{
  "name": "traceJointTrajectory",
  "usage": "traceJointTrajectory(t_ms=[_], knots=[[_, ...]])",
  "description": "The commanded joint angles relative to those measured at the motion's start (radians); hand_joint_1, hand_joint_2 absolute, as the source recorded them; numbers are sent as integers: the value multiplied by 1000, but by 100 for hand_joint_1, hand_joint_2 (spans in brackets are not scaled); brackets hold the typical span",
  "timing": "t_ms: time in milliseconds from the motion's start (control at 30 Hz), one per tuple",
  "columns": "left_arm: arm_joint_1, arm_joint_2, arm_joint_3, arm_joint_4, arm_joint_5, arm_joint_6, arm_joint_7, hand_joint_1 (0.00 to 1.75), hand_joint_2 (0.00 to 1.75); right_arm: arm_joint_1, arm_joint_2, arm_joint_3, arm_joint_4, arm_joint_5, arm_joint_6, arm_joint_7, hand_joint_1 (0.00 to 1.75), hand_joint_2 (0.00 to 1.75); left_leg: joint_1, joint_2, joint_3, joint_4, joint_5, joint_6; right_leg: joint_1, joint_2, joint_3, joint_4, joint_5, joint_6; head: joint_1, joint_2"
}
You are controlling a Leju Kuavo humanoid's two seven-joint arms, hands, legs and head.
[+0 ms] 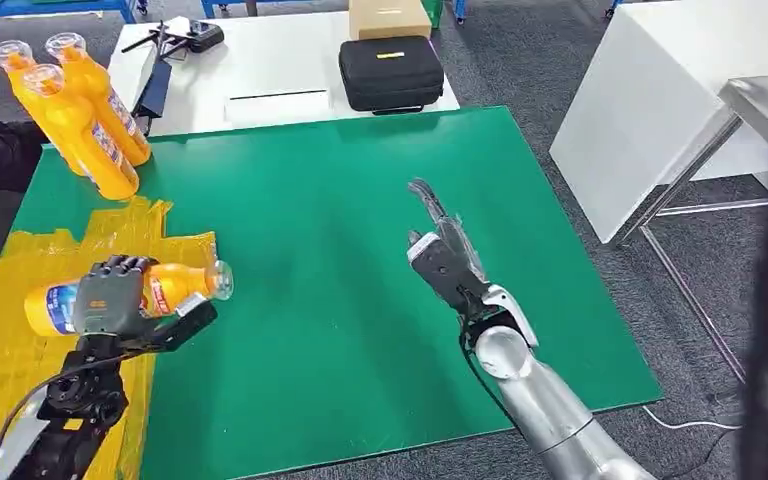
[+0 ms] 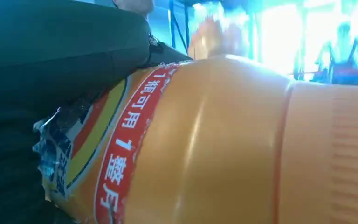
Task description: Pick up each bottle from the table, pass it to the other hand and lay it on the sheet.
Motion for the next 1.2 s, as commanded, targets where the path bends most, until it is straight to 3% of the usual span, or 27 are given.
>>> traceJointTrajectory(t_ms=[33,133,167,200,233,533,800,967,1200], knots=[[-152,-4,-210,403,-32,-136,-20,175,175,-41,-3,0,17,-22,12,-13,0,0,0,-1,5,0,-2,-4,0,-3,5,1,-3,0,0,0],[-182,-34,-245,477,-24,-150,-26,175,175,-25,-5,-12,7,-25,6,-11,0,0,-1,-3,4,-1,0,-2,-1,-4,4,0,-2,0,0,0],[-195,-40,-263,495,-30,-160,-17,82,175,-20,-5,-17,3,-25,5,-11,0,0,-1,-3,5,0,-1,-3,-1,-4,6,1,-3,0,0,0],[-200,-43,-264,500,-22,-155,-13,0,175,-17,-4,-21,1,-23,2,-10,0,0,-1,-6,4,-2,0,-2,-2,-5,5,0,-2,0,0,0],[-216,-43,-285,510,-30,-161,-11,0,0,-12,-2,-26,-4,-21,1,-10,0,0,-2,-7,6,-1,0,-3,-2,-7,7,0,-2,0,0,0],[-187,-39,-220,348,76,-114,4,0,0,20,1,-60,-27,10,-8,5,0,0,-2,-13,7,-1,6,-5,-1,-13,7,1,0,-6,0,0],[-164,-10,-196,216,137,-158,-7,0,0,33,7,-83,-35,21,-4,7,0,0,-1,-7,2,1,8,-6,0,-11,2,3,4,-5,0,0],[-131,1,-124,49,310,-207,-33,0,0,42,7,-100,-36,26,5,8,0,0,-1,-8,-3,1,9,-5,0,-11,-3,3,5,-5,0,0],[-121,35,-57,-121,319,-111,-3,0,0,58,6,-116,-57,37,7,7,0,0,-1,-8,-9,1,9,-5,0,-10,-9,3,6,-5,0,0]])
